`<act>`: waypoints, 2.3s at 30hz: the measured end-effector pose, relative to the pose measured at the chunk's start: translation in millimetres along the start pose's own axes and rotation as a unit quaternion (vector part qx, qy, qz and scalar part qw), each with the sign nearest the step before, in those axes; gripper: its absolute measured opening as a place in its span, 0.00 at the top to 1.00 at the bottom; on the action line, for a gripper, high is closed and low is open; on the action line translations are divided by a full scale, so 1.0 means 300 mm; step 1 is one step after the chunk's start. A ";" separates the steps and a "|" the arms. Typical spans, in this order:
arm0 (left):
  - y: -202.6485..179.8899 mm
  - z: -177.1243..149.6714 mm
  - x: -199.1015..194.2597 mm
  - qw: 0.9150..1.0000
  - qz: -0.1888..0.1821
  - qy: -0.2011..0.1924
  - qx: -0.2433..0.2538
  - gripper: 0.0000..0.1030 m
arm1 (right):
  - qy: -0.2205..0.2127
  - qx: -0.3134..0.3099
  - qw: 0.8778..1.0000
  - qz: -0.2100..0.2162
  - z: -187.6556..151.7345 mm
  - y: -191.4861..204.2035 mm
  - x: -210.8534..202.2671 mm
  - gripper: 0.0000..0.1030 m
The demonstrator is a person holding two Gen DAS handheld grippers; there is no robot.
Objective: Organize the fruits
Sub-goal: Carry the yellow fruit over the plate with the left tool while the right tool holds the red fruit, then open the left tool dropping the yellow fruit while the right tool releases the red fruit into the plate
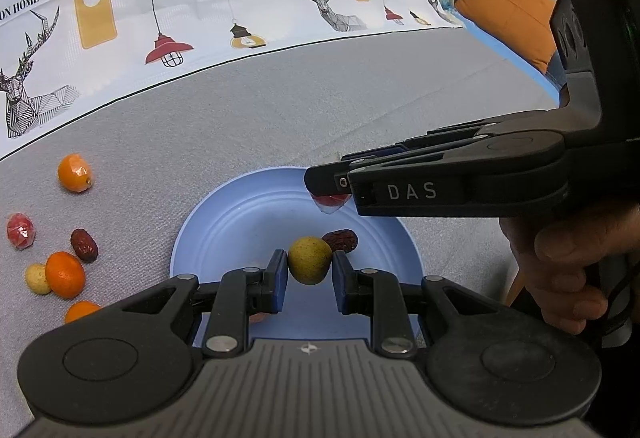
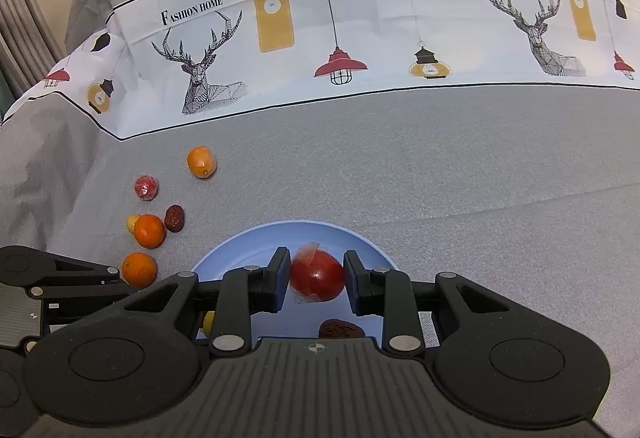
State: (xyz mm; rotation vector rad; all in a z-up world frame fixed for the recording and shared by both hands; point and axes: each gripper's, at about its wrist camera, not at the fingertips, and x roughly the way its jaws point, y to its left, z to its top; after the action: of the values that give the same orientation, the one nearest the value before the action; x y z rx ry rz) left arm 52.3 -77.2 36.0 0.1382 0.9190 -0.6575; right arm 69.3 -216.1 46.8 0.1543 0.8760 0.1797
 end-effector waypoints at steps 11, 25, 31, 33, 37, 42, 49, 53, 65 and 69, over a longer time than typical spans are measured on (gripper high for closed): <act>-0.001 0.002 0.003 1.000 0.001 0.000 0.001 0.75 | 0.000 -0.004 1.000 0.001 0.000 0.002 0.000 0.71; -0.003 -0.001 0.001 1.000 -0.001 -0.001 0.002 0.75 | -0.001 -0.004 1.000 0.002 0.000 0.001 0.001 0.71; -0.005 -0.002 -0.001 1.000 -0.002 -0.002 0.002 0.75 | -0.001 -0.004 1.000 0.001 -0.001 0.002 0.001 0.71; -0.005 -0.002 -0.001 1.000 -0.003 -0.002 0.003 0.75 | -0.001 -0.004 1.000 0.002 0.000 0.001 0.001 0.71; -0.005 -0.002 -0.001 1.000 -0.002 -0.002 0.002 0.75 | 0.000 -0.004 1.000 0.002 0.001 0.001 0.001 0.71; -0.005 -0.001 -0.001 1.000 -0.003 -0.003 0.002 0.75 | 0.000 -0.004 1.000 0.002 0.001 0.001 0.001 0.70; -0.007 -0.003 -0.003 1.000 -0.003 -0.002 0.002 0.75 | -0.001 -0.003 1.000 0.002 0.000 0.003 0.001 0.71; -0.009 -0.003 -0.003 1.000 -0.004 -0.001 0.002 0.75 | 0.000 -0.003 1.000 0.003 -0.001 0.003 0.002 0.70; 0.008 0.003 -0.006 1.000 -0.002 -0.001 -0.008 0.63 | -0.002 0.001 1.000 -0.007 0.005 -0.013 0.002 0.56; 0.015 0.007 -0.012 1.000 0.011 -0.005 -0.012 0.58 | -0.006 0.004 1.000 -0.012 0.006 -0.015 0.001 0.56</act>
State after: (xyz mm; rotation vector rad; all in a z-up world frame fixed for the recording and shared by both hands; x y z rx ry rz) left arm 54.8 -72.8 39.2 0.1237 0.9145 -0.6259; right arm 71.4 -220.5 46.9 0.1524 0.8667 0.1535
